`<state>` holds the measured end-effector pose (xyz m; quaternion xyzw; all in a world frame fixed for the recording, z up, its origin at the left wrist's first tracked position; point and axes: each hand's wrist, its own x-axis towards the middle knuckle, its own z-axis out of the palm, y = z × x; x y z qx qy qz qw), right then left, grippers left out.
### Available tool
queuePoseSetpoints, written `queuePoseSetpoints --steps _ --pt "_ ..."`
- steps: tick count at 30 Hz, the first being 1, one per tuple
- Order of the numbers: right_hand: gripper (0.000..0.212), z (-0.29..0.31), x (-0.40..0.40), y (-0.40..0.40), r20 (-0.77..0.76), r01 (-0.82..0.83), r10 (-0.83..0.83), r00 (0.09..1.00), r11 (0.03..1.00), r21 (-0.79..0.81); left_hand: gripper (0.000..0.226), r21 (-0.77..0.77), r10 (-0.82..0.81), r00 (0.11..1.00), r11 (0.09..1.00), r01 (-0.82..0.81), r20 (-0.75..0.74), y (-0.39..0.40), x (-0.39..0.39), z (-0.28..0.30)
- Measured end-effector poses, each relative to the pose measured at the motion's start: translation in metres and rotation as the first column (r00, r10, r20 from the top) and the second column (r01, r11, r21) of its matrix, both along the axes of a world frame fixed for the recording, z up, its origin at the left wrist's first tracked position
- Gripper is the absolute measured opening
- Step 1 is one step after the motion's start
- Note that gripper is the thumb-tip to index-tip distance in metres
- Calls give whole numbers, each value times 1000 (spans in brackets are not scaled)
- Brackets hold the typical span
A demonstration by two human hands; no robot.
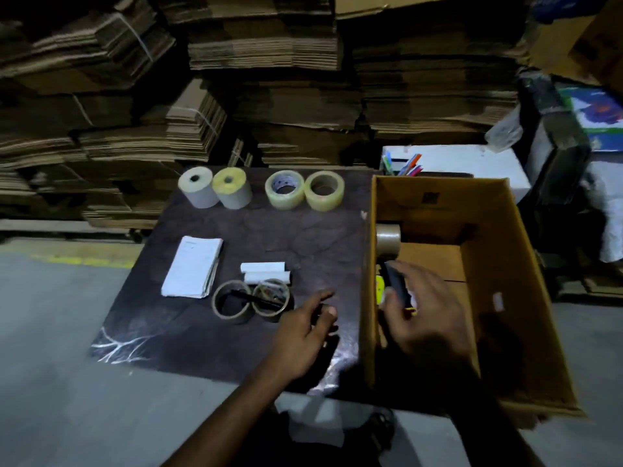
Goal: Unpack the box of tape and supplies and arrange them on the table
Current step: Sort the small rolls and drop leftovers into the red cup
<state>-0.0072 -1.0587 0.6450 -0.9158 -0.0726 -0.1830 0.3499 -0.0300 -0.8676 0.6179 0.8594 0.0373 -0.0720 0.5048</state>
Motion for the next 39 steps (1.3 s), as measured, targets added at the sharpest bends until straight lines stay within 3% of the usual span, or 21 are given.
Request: queuePoseSetpoints --steps 3,7,11,13,15,18,21,25,27,29,31,33,35,39 --pt "37 -10 6 55 -74 -117 118 990 993 18 31 49 54 998 997 -53 -21 46 -3 -12" --pt "41 -12 24 109 -190 -136 104 976 977 -167 36 184 48 999 982 -45 -9 118 4 -33" --pt "40 -23 34 159 -429 -325 209 879 921 -217 47 365 -96 992 929 57 88 176 21 -64" --pt "37 -44 40 182 -509 -314 168 844 924 -217 49 522 -202 977 842 135 74 195 34 -77" --pt "33 -68 44 198 -569 -255 103 816 947 -194 50 559 -242 970 807 190 19 204 45 -85" --pt "38 -107 49 210 -598 -191 39 801 962 -194 39 458 -242 969 856 239 -53 216 60 -93" --pt "28 -128 47 217 -598 -179 25 801 963 -200 20 281 -265 964 924 261 -24 228 65 -95" --pt "10 -131 45 211 -551 -142 8 834 969 -201 10 5 -16 999 1000 16 -42 238 57 -84" --pt "10 -132 47 204 -532 -149 2 847 961 -232 9 -265 128 987 953 -149 -93 242 54 -77" --pt "15 -133 48 201 -533 -170 14 846 954 -245 15 -518 258 953 801 -302 -158 244 55 -71" --pt "27 -132 48 201 -560 -216 53 827 949 -229 12 -631 322 925 679 -374 -202 241 57 -65" --pt "41 -128 46 203 -554 -251 79 829 938 -241 7 -651 373 902 633 -419 -217 237 58 -62" --pt "51 -124 41 203 -547 -271 89 832 927 -260 9 -611 442 879 650 -452 -180 235 60 -63" --pt "72 -127 34 203 -573 -331 98 814 888 -319 9 -458 462 887 788 -411 -1 229 63 -63"
